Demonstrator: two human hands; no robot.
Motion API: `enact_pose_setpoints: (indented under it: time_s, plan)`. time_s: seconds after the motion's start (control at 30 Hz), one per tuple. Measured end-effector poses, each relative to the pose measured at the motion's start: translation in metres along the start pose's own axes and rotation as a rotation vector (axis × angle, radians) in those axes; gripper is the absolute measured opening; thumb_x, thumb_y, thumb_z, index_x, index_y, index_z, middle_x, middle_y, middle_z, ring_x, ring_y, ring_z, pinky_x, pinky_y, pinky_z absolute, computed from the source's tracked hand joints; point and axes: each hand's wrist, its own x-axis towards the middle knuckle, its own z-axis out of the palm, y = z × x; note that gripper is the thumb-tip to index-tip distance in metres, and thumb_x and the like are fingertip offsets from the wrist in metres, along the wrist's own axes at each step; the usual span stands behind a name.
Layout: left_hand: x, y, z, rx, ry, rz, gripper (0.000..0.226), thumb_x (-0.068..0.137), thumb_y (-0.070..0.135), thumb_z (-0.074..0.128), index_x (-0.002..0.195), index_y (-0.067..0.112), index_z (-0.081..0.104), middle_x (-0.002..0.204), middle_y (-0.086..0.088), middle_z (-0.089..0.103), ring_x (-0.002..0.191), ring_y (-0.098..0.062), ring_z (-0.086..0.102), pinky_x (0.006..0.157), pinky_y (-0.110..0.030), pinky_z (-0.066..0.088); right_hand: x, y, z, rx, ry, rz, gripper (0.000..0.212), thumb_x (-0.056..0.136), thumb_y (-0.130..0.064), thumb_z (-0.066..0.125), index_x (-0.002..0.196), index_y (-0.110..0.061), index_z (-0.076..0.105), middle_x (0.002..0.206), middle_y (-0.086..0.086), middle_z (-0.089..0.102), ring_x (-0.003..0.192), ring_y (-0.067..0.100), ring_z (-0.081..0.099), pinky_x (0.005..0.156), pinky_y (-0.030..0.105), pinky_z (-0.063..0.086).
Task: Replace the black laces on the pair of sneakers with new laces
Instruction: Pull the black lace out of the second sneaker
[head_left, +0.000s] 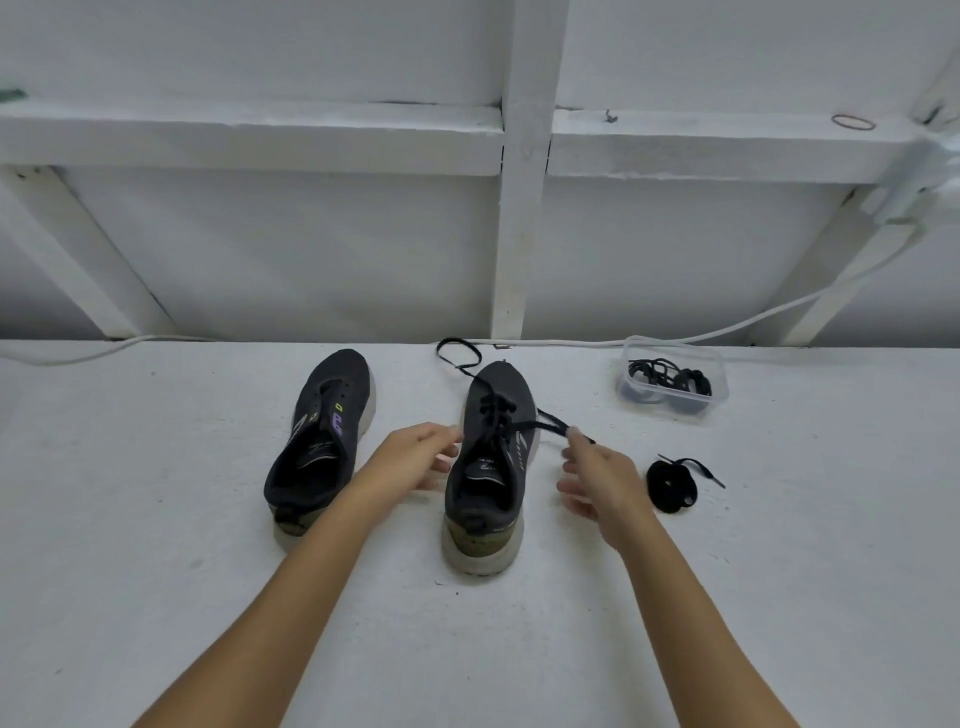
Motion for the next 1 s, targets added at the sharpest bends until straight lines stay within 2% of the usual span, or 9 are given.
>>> enact_pose_setpoints:
  time_s: [0.07,0.17,0.37,0.47,0.6,0.7,0.77,0.87,1.0]
  plan:
    - [-0.003,0.000,0.005,0.066,-0.009,0.125,0.017,0.098,0.034,0.059,0.103,0.030,0.074,0.100,0.013,0.074,0.098,-0.012,0.068,0.081,-0.028,0.053,-0.009,0.001,0.004,-0.087,-0.115,-0.096,0.034,0.097,-0.045,0.061,0.094,-0.014,0.075,0.095,0.000,0.073,0.077,0.016,0.071,0.064,0.030,0.057]
    - [-0.004,0.002,0.007,0.044,-0.027,0.168,0.016,0.098,0.028,0.061,0.103,0.030,0.077,0.099,0.015,0.075,0.100,-0.006,0.068,0.085,-0.030,0.054,-0.019,0.000,0.012,-0.178,-0.257,-0.280,0.015,0.095,-0.033,0.067,0.089,-0.026,0.079,0.092,-0.007,0.075,0.083,0.014,0.072,0.071,0.030,0.060]
    - [-0.005,0.001,0.007,-0.006,-0.060,0.162,0.011,0.094,0.023,0.068,0.099,0.021,0.078,0.100,0.008,0.076,0.101,-0.012,0.069,0.090,-0.033,0.057,-0.021,0.001,0.016,-0.235,-0.244,-0.376,0.013,0.092,-0.039,0.071,0.087,-0.032,0.081,0.090,-0.011,0.077,0.088,0.008,0.071,0.087,0.036,0.059]
    - [-0.002,0.000,0.009,0.180,0.022,0.207,0.014,0.097,0.032,0.061,0.098,0.025,0.073,0.097,0.008,0.074,0.094,-0.012,0.067,0.083,-0.028,0.053,-0.028,-0.001,0.017,-0.283,-0.242,-0.414,0.004,0.088,-0.040,0.076,0.084,-0.038,0.076,0.089,-0.018,0.075,0.081,0.001,0.069,0.076,0.022,0.056]
    - [0.000,0.013,0.004,0.444,0.059,0.252,0.022,0.105,0.036,0.040,0.103,0.021,0.056,0.101,0.005,0.068,0.093,-0.010,0.067,0.075,-0.028,0.049,-0.034,0.002,0.022,-0.363,-0.153,-0.513,0.014,0.090,-0.033,0.074,0.086,-0.045,0.068,0.090,-0.026,0.070,0.081,-0.009,0.064,0.066,0.005,0.045]
    - [0.000,0.017,0.004,0.385,0.022,0.250,0.018,0.105,0.032,0.041,0.104,0.020,0.055,0.101,0.004,0.069,0.090,-0.006,0.068,0.076,-0.025,0.051,-0.034,0.012,0.027,-0.336,-0.076,-0.572,0.008,0.092,-0.032,0.071,0.095,-0.040,0.071,0.096,-0.023,0.069,0.088,-0.010,0.062,0.071,0.006,0.044]
    - [-0.002,0.011,0.007,0.254,-0.017,0.225,0.016,0.102,0.034,0.050,0.107,0.023,0.060,0.102,0.004,0.070,0.094,-0.008,0.068,0.083,-0.027,0.054,-0.033,0.020,0.030,-0.296,-0.029,-0.594,0.009,0.093,-0.033,0.070,0.101,-0.036,0.073,0.101,-0.022,0.070,0.095,-0.009,0.062,0.075,0.010,0.047]
    - [-0.005,-0.001,0.010,0.011,-0.040,0.190,0.015,0.097,0.033,0.062,0.101,0.022,0.072,0.102,0.004,0.074,0.100,-0.012,0.068,0.083,-0.026,0.054,-0.034,0.026,0.033,-0.212,-0.027,-0.572,0.013,0.094,-0.032,0.069,0.105,-0.038,0.073,0.107,-0.024,0.070,0.106,-0.010,0.060,0.079,0.012,0.049]
    - [-0.005,-0.002,0.011,0.005,0.053,0.195,0.017,0.102,0.028,0.051,0.098,0.018,0.065,0.100,0.002,0.073,0.090,-0.009,0.070,0.079,-0.028,0.054,-0.035,0.031,0.035,-0.183,-0.019,-0.563,0.017,0.095,-0.029,0.068,0.110,-0.029,0.075,0.109,-0.020,0.071,0.107,-0.009,0.061,0.077,0.004,0.045]
